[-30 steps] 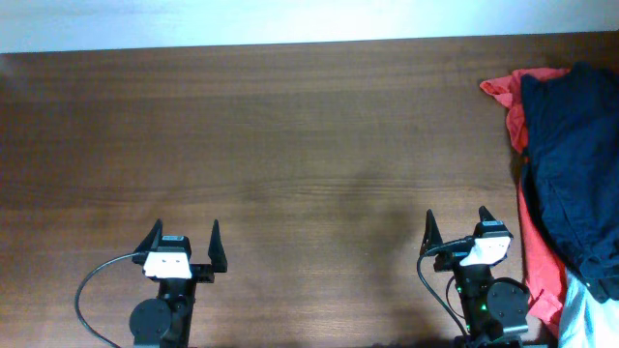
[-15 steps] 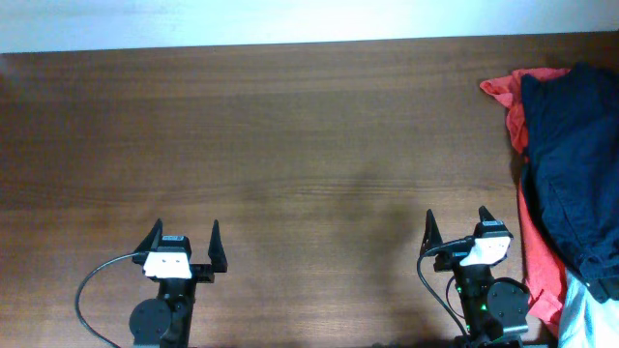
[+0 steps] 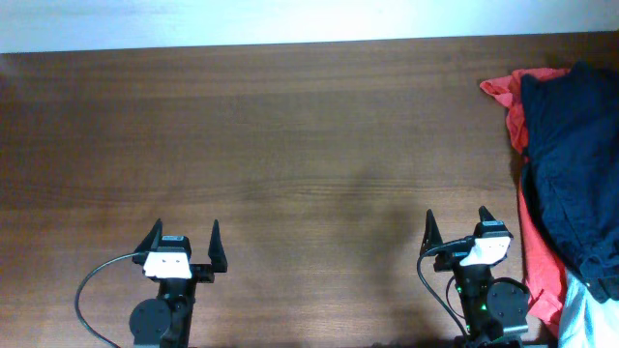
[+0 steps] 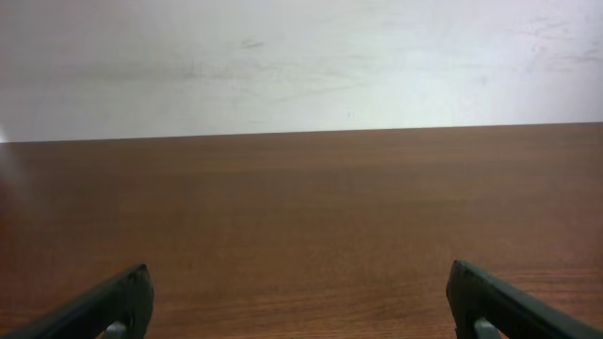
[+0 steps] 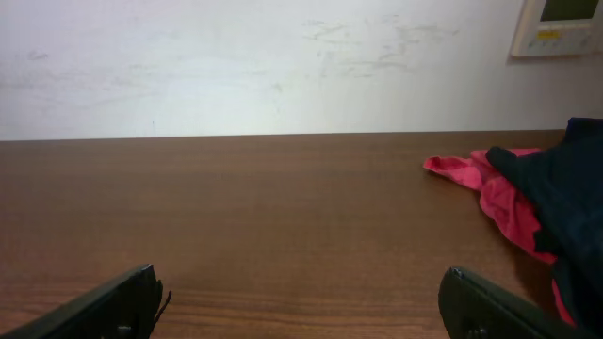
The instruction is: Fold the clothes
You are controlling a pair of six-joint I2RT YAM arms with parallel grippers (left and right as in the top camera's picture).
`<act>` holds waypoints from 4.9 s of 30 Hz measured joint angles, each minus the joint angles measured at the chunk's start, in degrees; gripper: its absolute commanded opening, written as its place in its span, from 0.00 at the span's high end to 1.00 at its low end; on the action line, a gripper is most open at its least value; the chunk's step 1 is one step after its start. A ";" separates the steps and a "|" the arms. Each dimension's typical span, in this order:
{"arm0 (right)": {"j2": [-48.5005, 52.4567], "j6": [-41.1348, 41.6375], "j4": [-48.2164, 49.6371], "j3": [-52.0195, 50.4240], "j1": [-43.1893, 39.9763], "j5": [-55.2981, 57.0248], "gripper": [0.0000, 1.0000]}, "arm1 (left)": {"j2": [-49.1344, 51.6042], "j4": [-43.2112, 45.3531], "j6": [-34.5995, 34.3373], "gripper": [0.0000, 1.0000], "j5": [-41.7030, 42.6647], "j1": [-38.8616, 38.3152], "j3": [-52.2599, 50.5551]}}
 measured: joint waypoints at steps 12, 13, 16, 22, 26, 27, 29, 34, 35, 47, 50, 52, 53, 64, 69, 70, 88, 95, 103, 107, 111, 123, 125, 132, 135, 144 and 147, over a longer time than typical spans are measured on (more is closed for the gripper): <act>0.00 2.25 -0.39 0.31 0.00 -0.04 0.01 | 0.00 0.00 0.02 0.01 0.00 0.00 0.00; 0.00 2.69 -0.98 0.76 0.00 -0.04 0.02 | 0.00 0.00 0.02 0.01 0.00 0.02 0.00; 0.02 3.30 -4.20 5.11 0.00 -0.02 0.02 | 0.00 0.00 0.02 0.01 0.00 0.00 0.00; 2.29 5.66 -14.82 22.51 0.00 2.78 0.01 | 0.00 -0.02 0.02 0.01 0.00 0.00 0.00; 8.90 6.45 -22.32 35.85 0.00 5.05 0.02 | 0.04 0.00 0.02 0.01 -0.04 0.00 0.00; 10.58 6.56 -23.47 38.40 0.00 5.38 0.02 | 0.04 -0.02 0.02 0.01 -0.04 0.00 0.00; 15.47 7.04 -28.02 45.09 0.00 6.03 0.01 | 0.04 0.00 0.02 0.01 -0.13 0.00 0.00; 29.51 10.03 -40.00 61.83 0.00 9.03 0.01 | 0.04 0.00 0.02 0.01 -0.24 0.00 0.00; 31.67 10.40 -41.31 64.15 0.00 9.53 0.01 | 0.04 -0.02 0.02 0.01 -0.22 0.00 0.00; 55.87 11.82 -62.95 88.37 0.00 16.11 0.01 | 0.04 -0.02 0.02 0.01 -0.24 0.00 0.00; 58.69 11.80 -65.05 89.74 -0.42 18.51 0.01 | 0.04 -0.02 0.02 0.01 -0.22 0.00 0.00; 60.15 11.80 -66.31 89.96 -2.21 18.80 0.01 | 0.04 -0.02 0.02 0.01 -0.24 0.00 0.00; 60.72 11.80 -66.75 89.96 -3.48 18.80 0.01 | 0.04 -0.02 0.02 0.01 -0.22 0.00 0.00; 71.49 7.21 -69.09 90.07 -35.76 3.10 0.01 | 0.04 -0.02 0.02 0.01 -0.24 0.00 0.00; 79.54 6.21 -69.18 90.07 -44.89 -2.05 0.00 | 0.04 -0.02 0.02 0.01 -0.24 0.00 0.00; 81.20 5.99 -69.16 90.07 -45.94 -2.78 0.00 | 0.04 -0.02 0.02 0.01 -0.24 0.00 0.00; 92.65 3.15 -62.05 76.02 -60.67 -12.70 0.19 | 0.04 -0.02 0.02 0.01 -0.24 0.00 0.00; 92.70 3.10 -56.70 68.61 -63.84 -13.66 0.25 | 0.04 -0.02 0.02 0.01 -0.24 0.00 0.00; 92.70 3.02 -52.33 65.24 -63.84 -13.62 0.27 | 0.04 -0.02 0.02 0.01 -0.24 0.00 0.00; 92.70 3.08 -50.45 64.39 -63.84 -13.35 0.27 | 0.04 -0.02 0.02 0.01 -0.24 0.00 0.00; 92.70 3.50 -49.18 63.69 -63.84 -13.25 0.30 | 0.04 -0.02 0.02 0.01 -0.24 0.00 0.00; 92.80 5.77 -48.02 62.95 -63.84 -13.20 0.61 | 0.04 -0.02 0.02 0.01 -0.24 0.00 0.00; 92.80 5.86 -47.95 62.95 -63.84 -13.20 0.54 | 0.04 -0.02 0.02 0.01 -0.24 0.00 0.00; 92.80 6.08 -47.43 62.93 -63.84 -12.96 0.57 | 0.04 -0.02 0.02 0.01 -0.24 0.00 0.00; 92.80 6.14 -46.38 62.86 -63.84 -13.05 0.61 | 0.04 -0.02 0.02 0.01 -0.24 0.00 0.00; 92.91 6.23 -44.54 61.20 -63.84 -13.25 0.61 | 0.04 -0.02 0.02 0.01 -0.24 0.00 0.00; 93.04 6.51 -43.60 60.19 -63.84 -13.25 0.68 | 0.04 -0.02 0.00 0.01 -0.24 0.02 0.00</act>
